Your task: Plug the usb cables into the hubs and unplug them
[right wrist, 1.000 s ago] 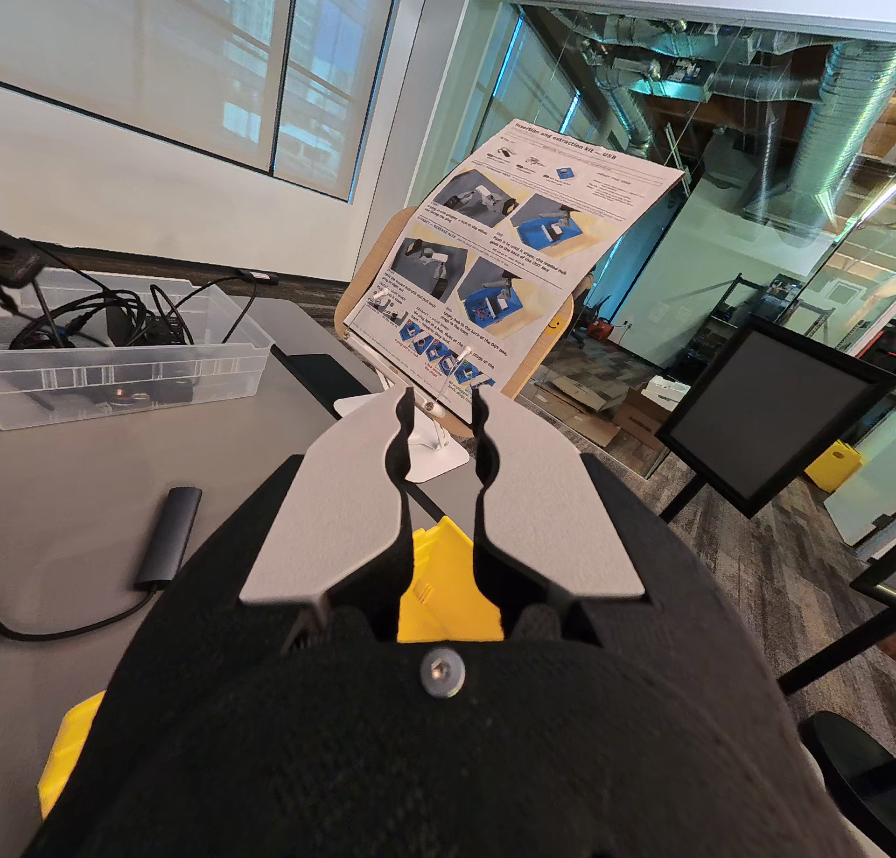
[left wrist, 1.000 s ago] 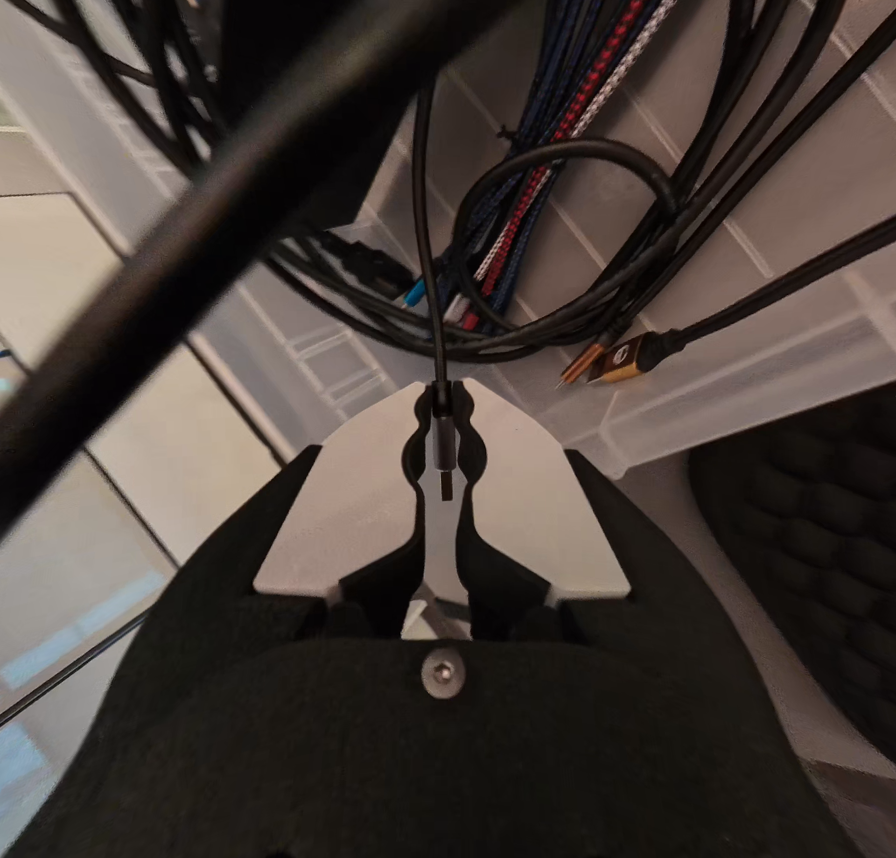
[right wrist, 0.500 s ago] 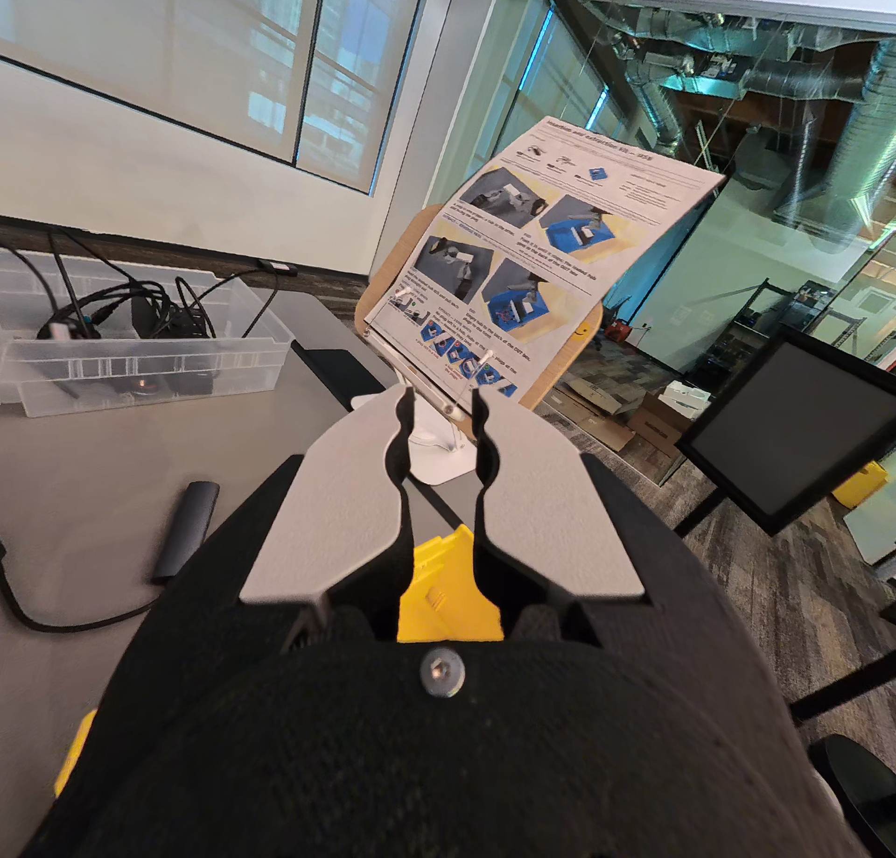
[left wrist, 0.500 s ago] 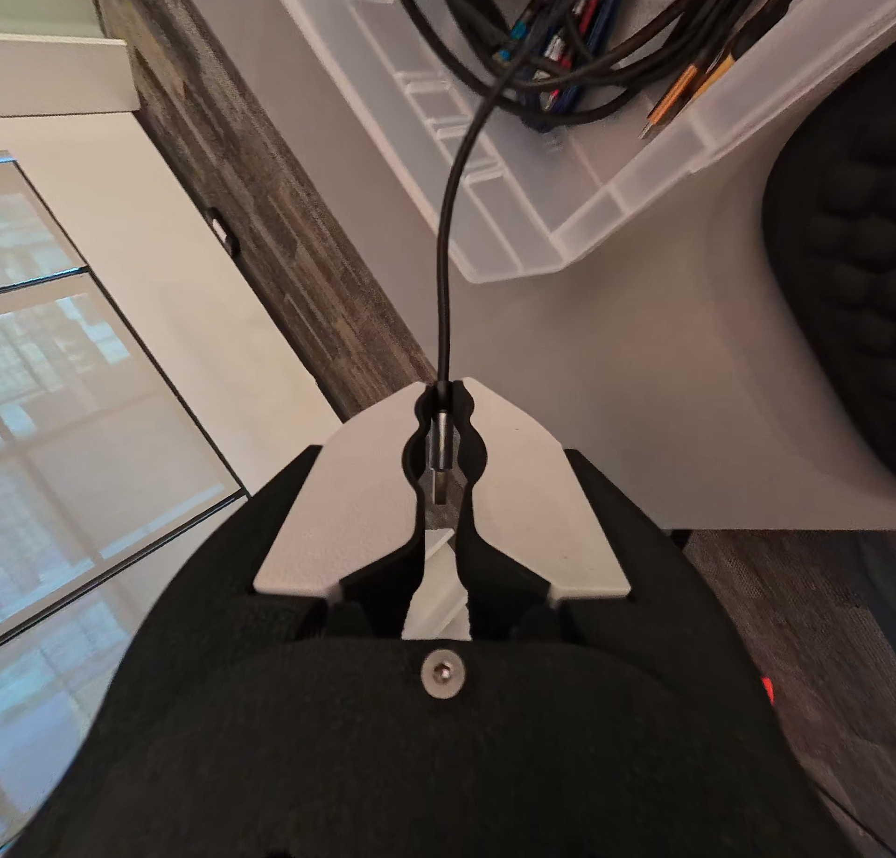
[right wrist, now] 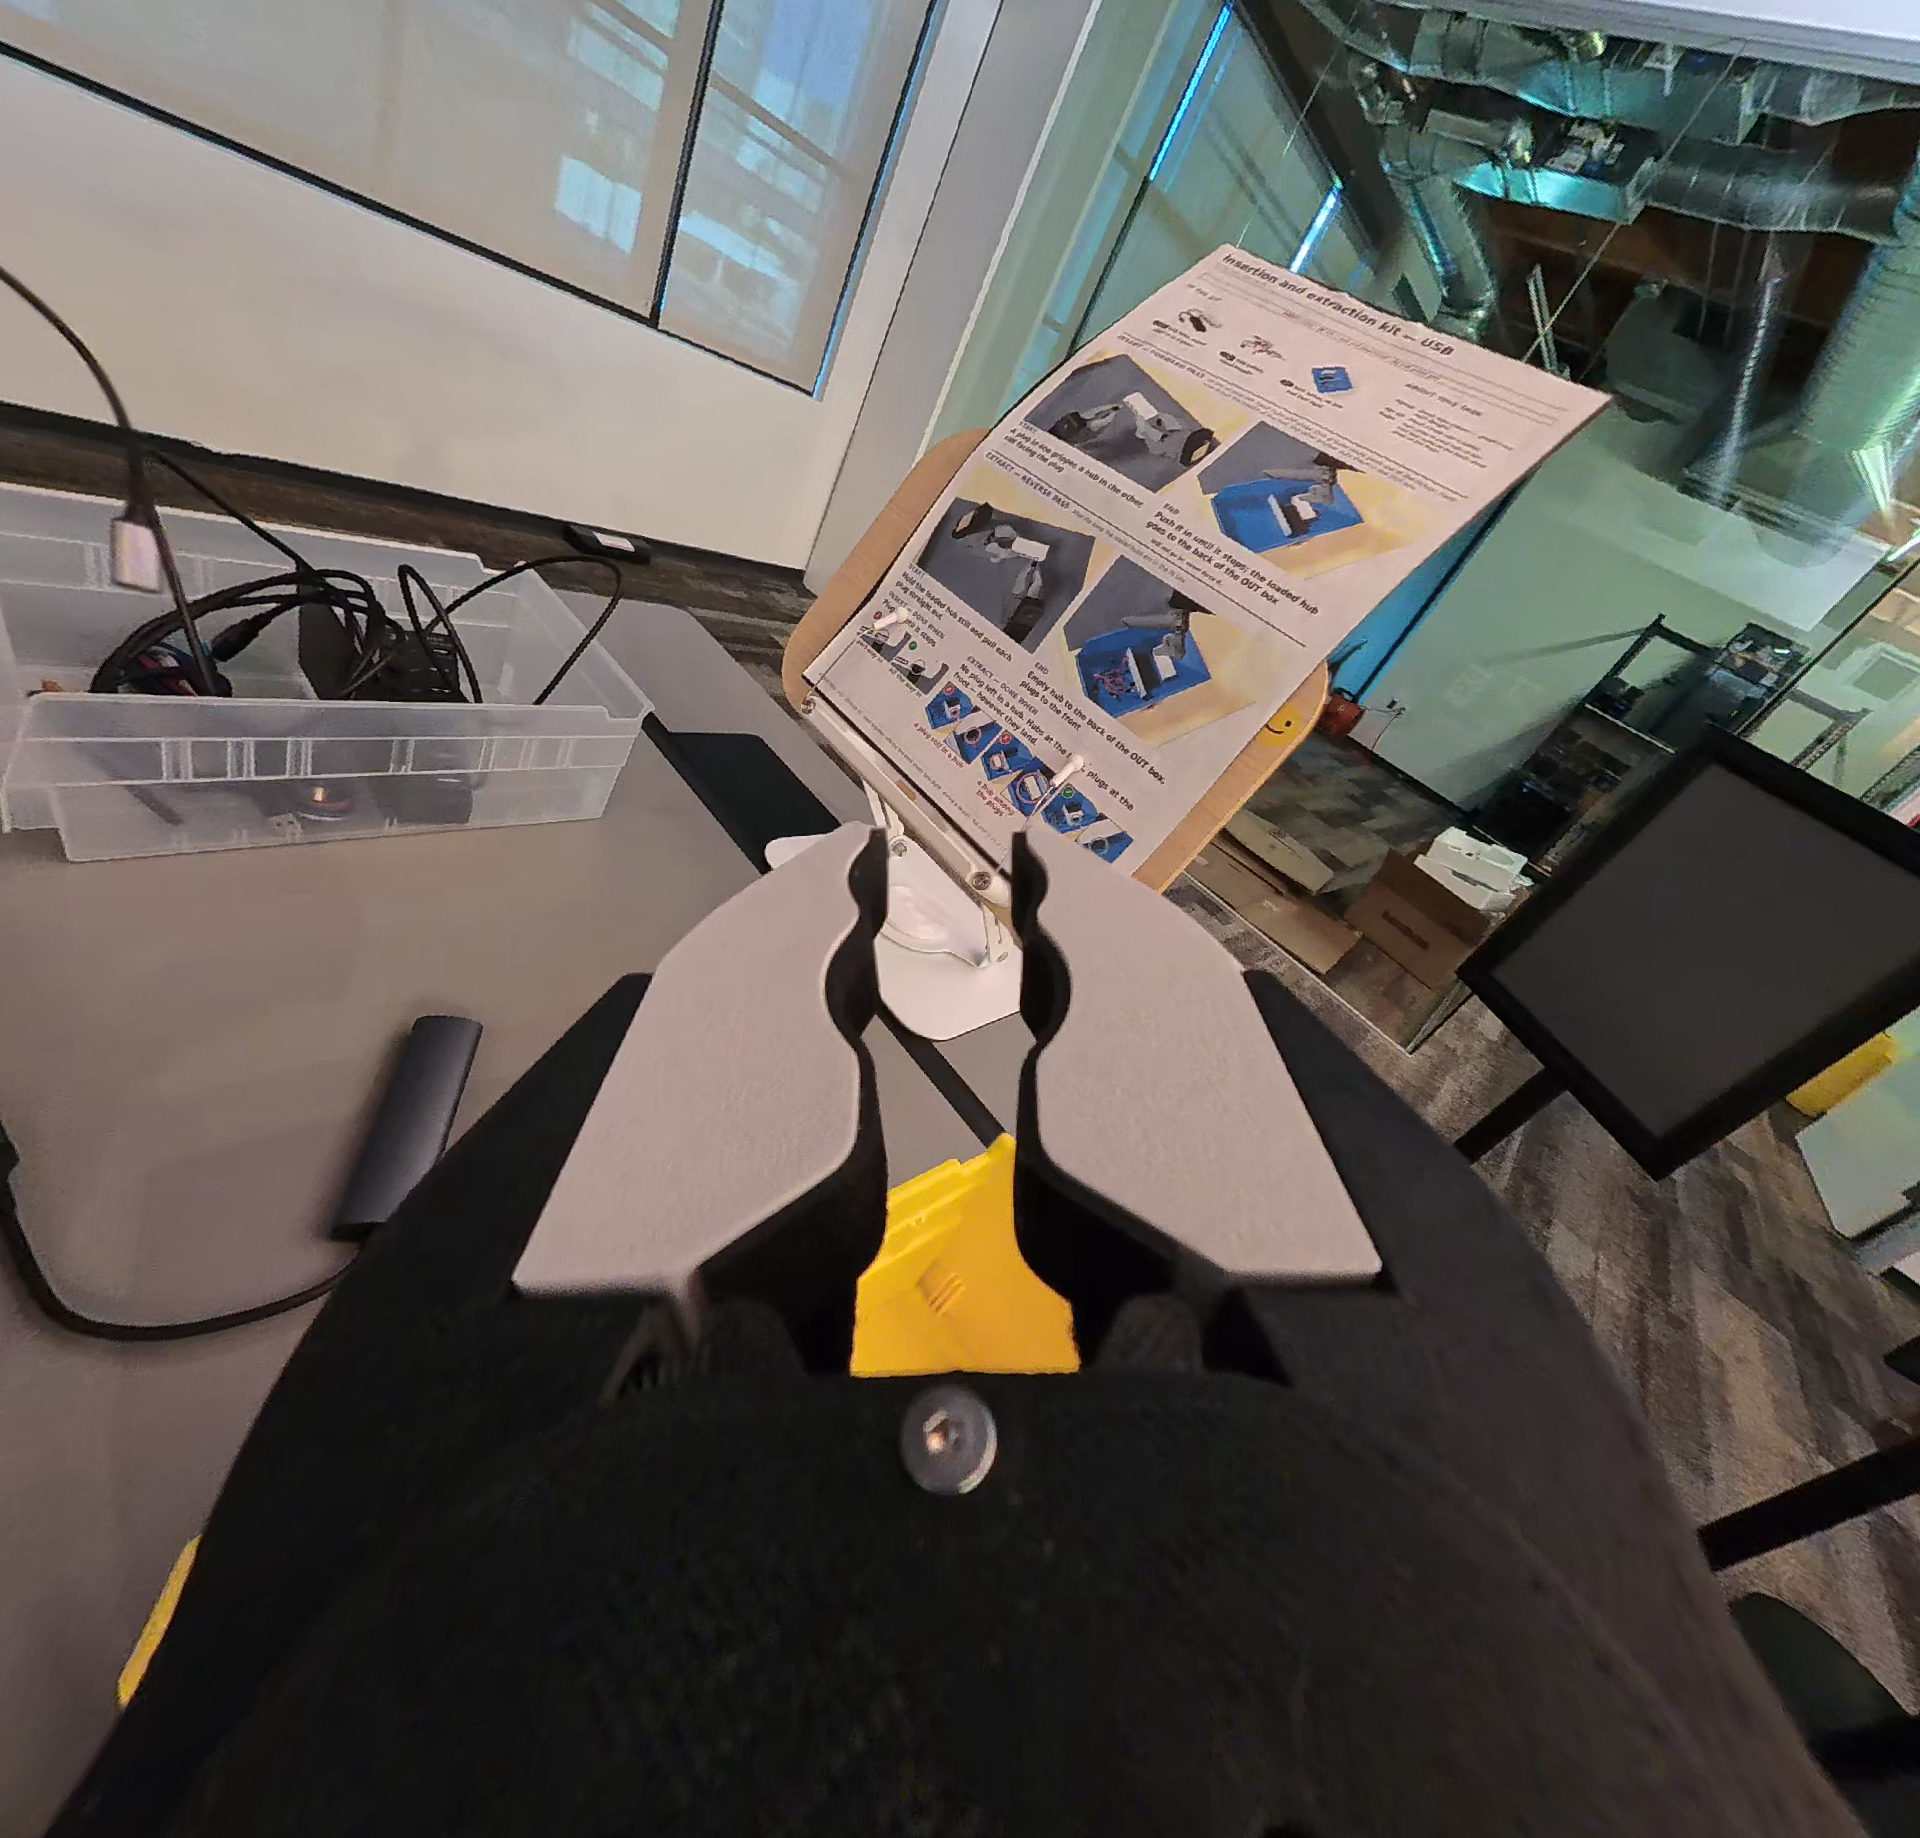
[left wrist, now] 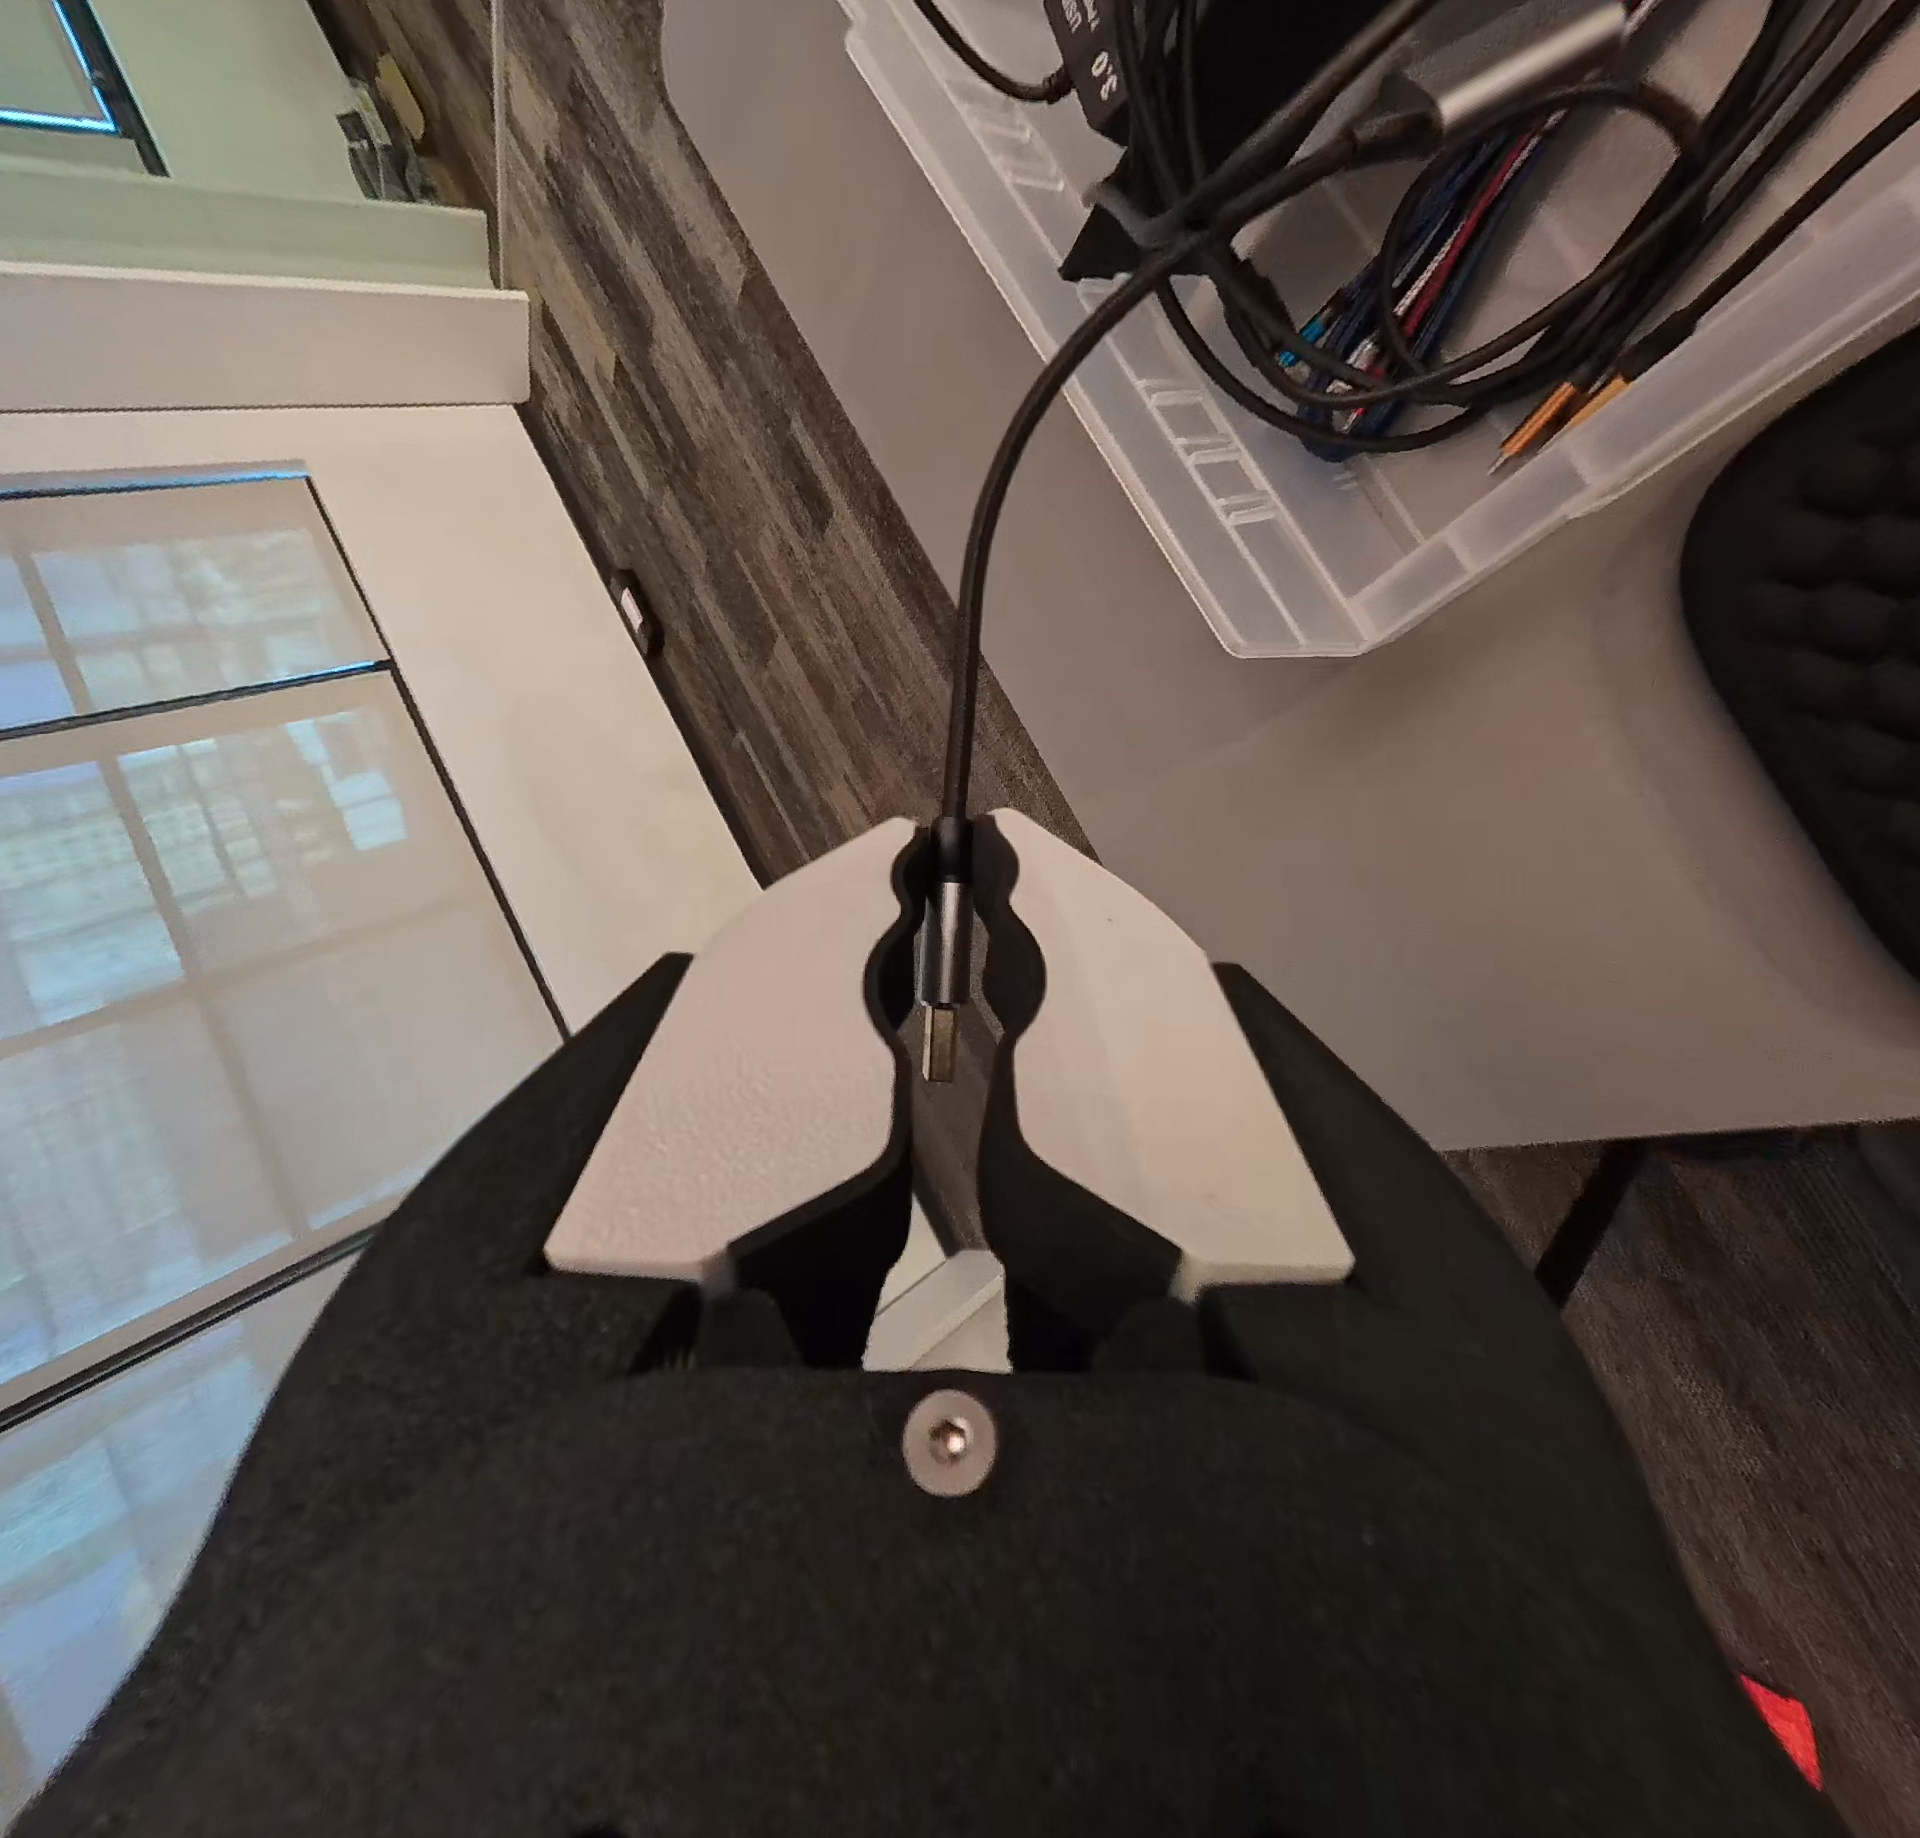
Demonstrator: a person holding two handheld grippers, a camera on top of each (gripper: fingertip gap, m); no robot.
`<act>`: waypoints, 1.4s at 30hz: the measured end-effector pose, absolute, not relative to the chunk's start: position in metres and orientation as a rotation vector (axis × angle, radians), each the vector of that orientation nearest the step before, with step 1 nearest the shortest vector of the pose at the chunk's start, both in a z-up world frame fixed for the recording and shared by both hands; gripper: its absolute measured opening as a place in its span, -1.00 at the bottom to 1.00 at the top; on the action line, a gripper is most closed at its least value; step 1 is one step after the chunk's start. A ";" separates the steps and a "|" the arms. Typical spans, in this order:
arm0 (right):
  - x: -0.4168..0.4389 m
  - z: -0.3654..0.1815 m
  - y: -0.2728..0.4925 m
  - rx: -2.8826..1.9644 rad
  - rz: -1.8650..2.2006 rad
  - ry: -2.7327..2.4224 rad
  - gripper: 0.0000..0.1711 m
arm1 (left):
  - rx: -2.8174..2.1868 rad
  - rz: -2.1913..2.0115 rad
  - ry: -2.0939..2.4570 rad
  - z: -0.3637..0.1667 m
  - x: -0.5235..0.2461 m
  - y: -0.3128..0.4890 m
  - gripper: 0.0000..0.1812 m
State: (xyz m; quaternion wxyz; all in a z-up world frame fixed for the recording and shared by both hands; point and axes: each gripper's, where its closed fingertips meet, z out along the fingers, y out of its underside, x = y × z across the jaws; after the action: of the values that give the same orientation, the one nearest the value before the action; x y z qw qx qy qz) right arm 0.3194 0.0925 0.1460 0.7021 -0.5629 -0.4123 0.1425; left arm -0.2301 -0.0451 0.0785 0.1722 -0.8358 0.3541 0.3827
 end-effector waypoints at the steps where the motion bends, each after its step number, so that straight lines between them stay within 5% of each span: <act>1: 0.321 0.147 0.093 -1.252 0.319 -0.912 -0.73 | -2.369 1.077 1.014 0.084 -0.227 -0.048 -0.92; 9: 0.338 0.155 0.089 -1.230 0.336 -0.862 -0.73 | -2.284 1.343 1.056 0.146 -0.221 -0.073 -0.92; 15: 0.346 0.158 0.087 -1.221 0.346 -0.840 -0.73 | -2.135 0.976 1.101 0.165 -0.133 -0.049 -0.92; 26: 0.352 0.163 0.081 -1.196 0.361 -0.827 -0.73 | -2.041 0.595 1.339 0.020 0.056 0.070 -0.92; 42: 0.354 0.157 0.088 -1.213 0.439 -0.817 -0.73 | -2.181 0.247 1.280 -0.136 0.098 0.148 -0.92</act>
State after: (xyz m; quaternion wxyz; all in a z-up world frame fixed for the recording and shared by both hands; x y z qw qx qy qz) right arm 0.3538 0.0878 0.1567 0.7224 -0.5494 -0.3700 0.1986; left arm 0.0984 0.1479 -0.1364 0.2959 -0.8198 0.4814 0.0930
